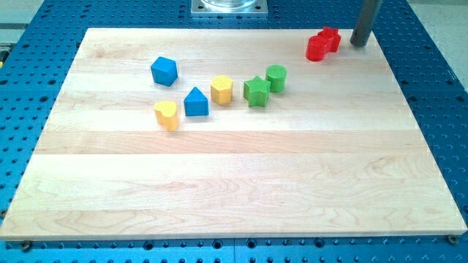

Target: Slide the green circle to the top left side of the board

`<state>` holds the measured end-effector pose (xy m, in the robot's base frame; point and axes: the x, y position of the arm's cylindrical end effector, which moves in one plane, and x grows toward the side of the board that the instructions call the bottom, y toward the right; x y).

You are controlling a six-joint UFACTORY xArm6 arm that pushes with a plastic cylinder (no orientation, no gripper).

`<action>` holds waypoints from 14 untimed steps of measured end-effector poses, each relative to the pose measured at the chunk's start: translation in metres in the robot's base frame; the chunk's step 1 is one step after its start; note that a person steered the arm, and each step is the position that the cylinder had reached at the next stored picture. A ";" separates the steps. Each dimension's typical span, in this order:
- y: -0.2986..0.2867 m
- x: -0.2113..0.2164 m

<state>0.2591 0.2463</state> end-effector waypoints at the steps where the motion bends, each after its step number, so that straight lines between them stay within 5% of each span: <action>1: -0.046 0.047; 3: -0.062 0.055; 5: -0.178 0.087; 9: -0.297 0.100; 11: -0.279 0.075; 12: -0.324 0.085; 14: -0.349 0.019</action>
<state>0.2781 -0.1026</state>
